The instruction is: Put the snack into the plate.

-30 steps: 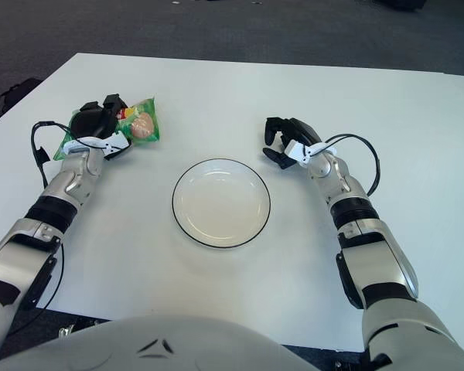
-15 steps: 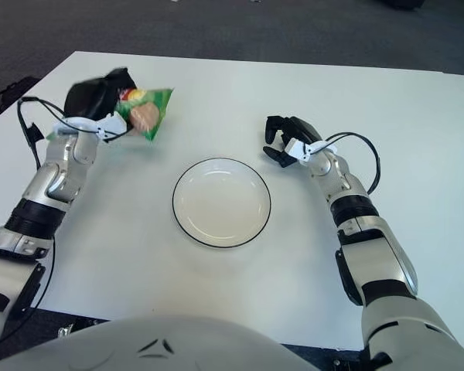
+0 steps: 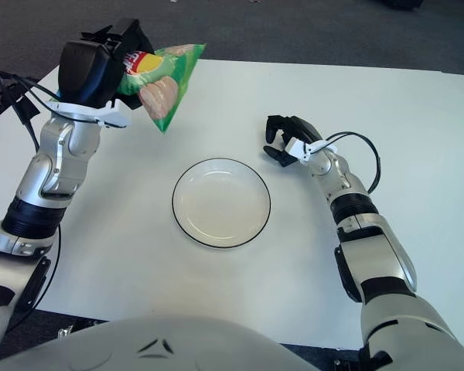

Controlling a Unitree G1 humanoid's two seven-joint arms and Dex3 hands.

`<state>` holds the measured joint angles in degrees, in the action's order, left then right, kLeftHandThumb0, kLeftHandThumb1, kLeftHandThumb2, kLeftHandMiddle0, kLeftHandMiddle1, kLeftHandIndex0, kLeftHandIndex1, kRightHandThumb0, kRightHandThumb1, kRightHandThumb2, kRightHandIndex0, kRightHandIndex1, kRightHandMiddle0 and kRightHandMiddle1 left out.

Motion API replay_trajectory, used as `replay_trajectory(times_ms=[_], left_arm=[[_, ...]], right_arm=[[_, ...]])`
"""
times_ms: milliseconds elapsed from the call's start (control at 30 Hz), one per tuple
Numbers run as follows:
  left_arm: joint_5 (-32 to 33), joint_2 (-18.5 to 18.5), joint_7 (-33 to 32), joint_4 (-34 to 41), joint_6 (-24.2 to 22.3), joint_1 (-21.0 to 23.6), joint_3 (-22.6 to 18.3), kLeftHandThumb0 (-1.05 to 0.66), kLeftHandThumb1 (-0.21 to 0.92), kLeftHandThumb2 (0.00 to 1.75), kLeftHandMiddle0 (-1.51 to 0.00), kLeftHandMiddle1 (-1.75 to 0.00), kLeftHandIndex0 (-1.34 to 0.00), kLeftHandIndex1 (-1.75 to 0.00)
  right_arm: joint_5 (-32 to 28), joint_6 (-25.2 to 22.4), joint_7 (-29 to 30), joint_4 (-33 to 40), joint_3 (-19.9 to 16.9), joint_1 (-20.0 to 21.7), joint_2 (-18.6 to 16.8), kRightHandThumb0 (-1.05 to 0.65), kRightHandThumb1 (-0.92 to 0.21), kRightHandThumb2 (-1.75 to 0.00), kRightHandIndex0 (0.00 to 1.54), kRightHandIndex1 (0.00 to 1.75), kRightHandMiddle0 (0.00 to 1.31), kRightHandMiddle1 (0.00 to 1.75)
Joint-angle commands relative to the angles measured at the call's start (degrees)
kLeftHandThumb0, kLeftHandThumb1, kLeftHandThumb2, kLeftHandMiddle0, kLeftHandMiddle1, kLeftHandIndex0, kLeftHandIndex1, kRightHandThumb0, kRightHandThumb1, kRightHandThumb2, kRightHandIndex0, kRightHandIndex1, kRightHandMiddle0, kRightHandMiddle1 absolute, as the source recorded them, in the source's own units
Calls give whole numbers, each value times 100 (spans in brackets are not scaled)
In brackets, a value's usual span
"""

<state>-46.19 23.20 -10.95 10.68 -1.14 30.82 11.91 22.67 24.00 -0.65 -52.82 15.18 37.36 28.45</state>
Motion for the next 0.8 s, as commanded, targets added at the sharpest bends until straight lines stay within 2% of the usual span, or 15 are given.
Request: replay_trajectory(times_ms=[0,267,467,667,767], left_arm=[[201,-204,152,225,210,-178,140,0,-8,175,-91,-169,-69,-175],[837,-450,715,648,642,-305,208,0,-7,175,-90,-171,-68,-175],[1003,-395,1207,945,1223,-569,585,0,-7,175,-90,-172,-68,-175],[1333,-320,1594,776,1693,-524,593,0,-7,175,-90,-172,-67,-175],[1487,-328,1693,476,2086,-379,679,0,-7,175,-90,-172,-67,-175]], right_arm=[[145,-235,-201,-363,172,-444,-121,-49,-30,-133,114,175,62,175],[187,-233,-173,-313,198,-454,-118,-49,-30,-134,115,175,63,175],[287,-243,-55,-242,239,-478,-110,-49,-29,-134,117,175,63,175],[453,-297,148,-346,354,-391,-137,-50,-29,-135,120,175,64,175],[454,-329,275,-463,356,-336,-168,-50,-28,-135,120,175,64,175]])
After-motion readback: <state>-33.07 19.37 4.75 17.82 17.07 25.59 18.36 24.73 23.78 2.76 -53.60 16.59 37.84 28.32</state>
